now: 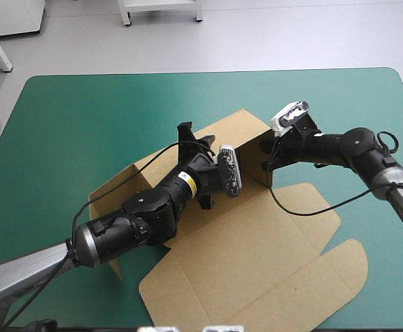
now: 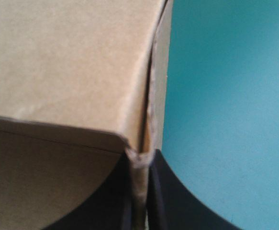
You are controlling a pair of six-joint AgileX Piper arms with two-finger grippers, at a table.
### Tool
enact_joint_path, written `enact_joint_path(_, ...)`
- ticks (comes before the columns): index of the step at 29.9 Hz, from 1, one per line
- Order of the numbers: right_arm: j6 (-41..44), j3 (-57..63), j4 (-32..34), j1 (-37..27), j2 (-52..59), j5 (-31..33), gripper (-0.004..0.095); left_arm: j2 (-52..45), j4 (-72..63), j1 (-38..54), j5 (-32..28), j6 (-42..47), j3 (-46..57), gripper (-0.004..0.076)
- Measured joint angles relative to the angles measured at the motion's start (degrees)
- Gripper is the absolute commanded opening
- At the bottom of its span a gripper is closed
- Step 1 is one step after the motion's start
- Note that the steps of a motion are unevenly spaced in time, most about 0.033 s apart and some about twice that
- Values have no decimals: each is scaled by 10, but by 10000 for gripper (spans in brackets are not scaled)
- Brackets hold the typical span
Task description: Fold the box
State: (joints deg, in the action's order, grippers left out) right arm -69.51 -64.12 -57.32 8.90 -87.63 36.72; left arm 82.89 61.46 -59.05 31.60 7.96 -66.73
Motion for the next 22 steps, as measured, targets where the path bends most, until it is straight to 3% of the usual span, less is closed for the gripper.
enact_joint_path(13,8,0,5,0,0,-2,-19,-15,-89,-45,-4,31,-28,365)
enact_joint_path(22,9,0,8,0,0,-2,-19,-23,-180,89,-4,52,-129,362)
